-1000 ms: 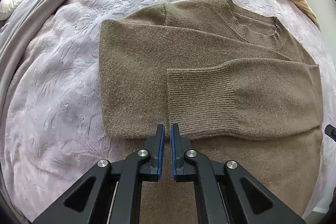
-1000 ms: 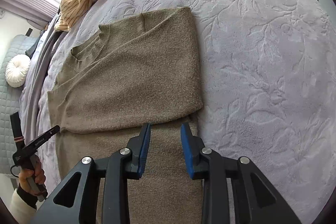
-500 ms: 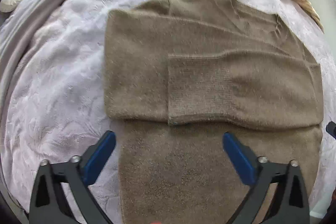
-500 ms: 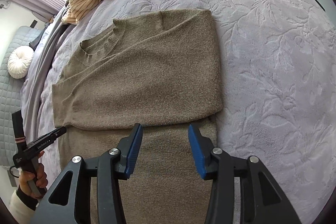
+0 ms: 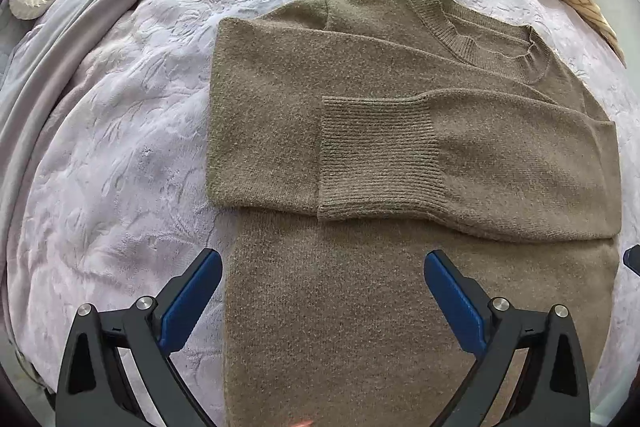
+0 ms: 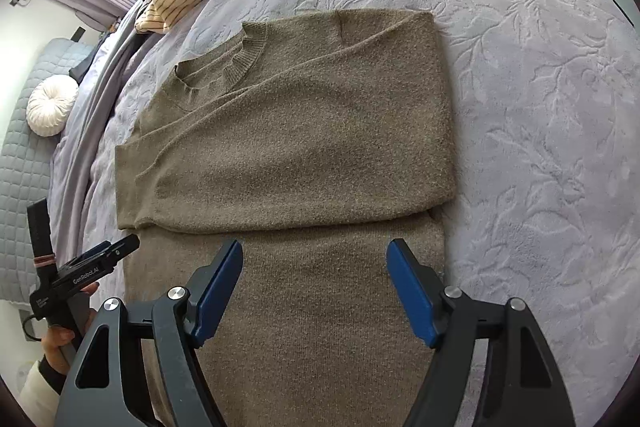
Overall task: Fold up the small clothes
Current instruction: 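Move both open grippers to the ribbed hem of the brown sweater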
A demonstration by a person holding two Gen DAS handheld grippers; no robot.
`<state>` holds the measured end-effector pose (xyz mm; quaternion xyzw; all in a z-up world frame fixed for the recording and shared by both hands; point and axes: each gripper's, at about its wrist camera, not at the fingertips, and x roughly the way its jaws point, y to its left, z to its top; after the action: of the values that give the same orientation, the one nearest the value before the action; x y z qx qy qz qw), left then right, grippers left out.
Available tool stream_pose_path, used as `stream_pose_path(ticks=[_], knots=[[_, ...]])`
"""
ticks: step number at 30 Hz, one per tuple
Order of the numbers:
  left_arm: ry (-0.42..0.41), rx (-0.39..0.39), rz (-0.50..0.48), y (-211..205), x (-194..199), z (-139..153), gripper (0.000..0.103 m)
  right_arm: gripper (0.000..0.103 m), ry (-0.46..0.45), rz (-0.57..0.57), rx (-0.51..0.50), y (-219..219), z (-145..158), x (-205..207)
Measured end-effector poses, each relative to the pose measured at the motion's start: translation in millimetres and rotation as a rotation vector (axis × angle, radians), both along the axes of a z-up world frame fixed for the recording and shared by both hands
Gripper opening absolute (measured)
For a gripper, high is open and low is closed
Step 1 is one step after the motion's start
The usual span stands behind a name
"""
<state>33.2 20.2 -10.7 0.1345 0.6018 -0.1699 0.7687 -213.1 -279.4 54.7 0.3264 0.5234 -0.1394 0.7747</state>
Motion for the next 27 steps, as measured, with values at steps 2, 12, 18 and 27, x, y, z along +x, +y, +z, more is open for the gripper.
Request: stream_pose_path(ticks=[2, 12, 18, 27], knots=[[0.002, 0.001, 0.001, 1.8, -0.6, -0.8, 0.102, 0.078, 0.002, -0.002, 0.012, -0.6, -2.5, -2.1], [-0.013, -0.067, -0.004, 5.6, -25.1, 13.3, 0.102, 0.080, -0.002, 0.015, 0.053, 1.0, -8.4, -8.2], [0.030, -0.054, -0.011, 14.9, -39.5, 9.6, 0.102, 0.080, -0.019, 0.024, 0.126, 3.1, -13.6, -16.6], [0.085, -0.062, -0.037, 53.2, -64.7, 5.6, 0.102, 0.080, -0.081, -0.015, 0.267, 12.4, -16.9, -58.0]])
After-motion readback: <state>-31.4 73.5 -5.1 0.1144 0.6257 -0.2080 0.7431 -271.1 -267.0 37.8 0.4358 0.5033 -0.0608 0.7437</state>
